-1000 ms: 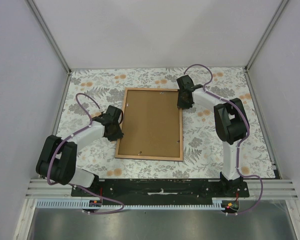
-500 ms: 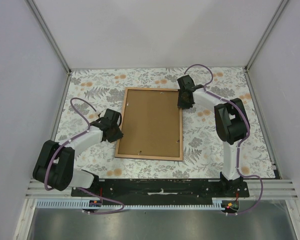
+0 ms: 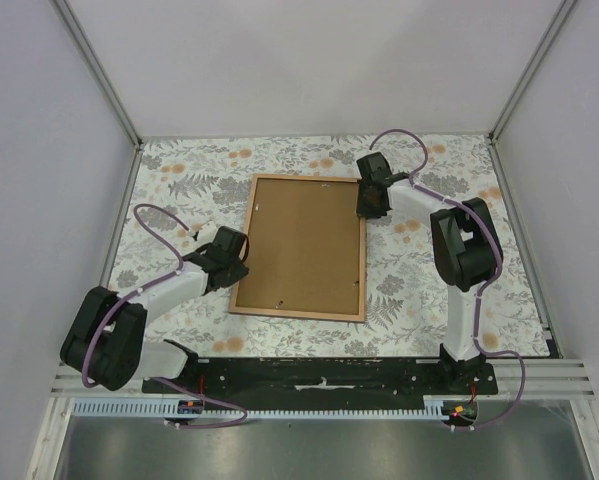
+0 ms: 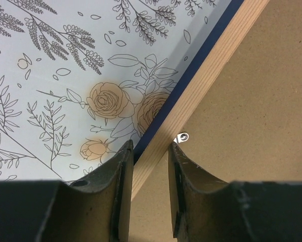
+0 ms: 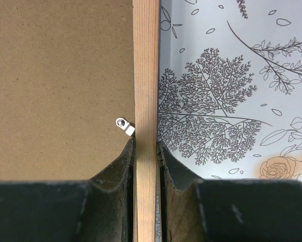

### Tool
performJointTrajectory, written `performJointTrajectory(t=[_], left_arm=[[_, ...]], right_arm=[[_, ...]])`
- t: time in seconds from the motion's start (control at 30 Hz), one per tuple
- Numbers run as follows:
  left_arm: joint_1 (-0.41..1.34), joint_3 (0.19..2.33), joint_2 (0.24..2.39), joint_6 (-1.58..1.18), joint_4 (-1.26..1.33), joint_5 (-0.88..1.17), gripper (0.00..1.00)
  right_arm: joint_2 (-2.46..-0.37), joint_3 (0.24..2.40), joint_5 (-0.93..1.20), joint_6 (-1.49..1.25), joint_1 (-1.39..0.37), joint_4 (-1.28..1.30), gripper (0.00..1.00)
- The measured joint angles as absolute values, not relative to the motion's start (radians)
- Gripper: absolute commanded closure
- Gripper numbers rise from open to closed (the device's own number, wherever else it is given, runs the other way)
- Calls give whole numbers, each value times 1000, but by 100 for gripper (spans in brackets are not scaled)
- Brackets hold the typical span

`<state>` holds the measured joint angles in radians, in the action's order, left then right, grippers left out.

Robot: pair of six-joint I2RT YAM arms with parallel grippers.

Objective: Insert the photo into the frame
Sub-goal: Press the fastener onto the backboard.

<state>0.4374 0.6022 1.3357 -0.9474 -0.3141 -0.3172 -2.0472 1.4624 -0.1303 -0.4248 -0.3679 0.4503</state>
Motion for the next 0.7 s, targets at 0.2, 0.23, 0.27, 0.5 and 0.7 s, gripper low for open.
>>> performJointTrajectory(t=[0.2, 0.23, 0.27, 0.5, 0.7], left_arm=[[491, 603, 1343, -957, -300, -401, 69], [495, 603, 1341, -959, -302, -410, 69], [498, 603, 1336, -960, -305, -413, 68], [506, 612, 1237, -957, -426, -402, 64], [505, 682, 1195, -916, -524, -395, 63]], right_arm=[[-2043, 1456, -126, -414, -363, 446, 100], [-2043, 1456, -126, -412, -363, 445, 100], [-2043, 1456, -125, -409, -363, 445, 100], [-2043, 1456, -96, -399, -366, 452, 100], [-2042, 1456, -78, -398, -365, 452, 100]])
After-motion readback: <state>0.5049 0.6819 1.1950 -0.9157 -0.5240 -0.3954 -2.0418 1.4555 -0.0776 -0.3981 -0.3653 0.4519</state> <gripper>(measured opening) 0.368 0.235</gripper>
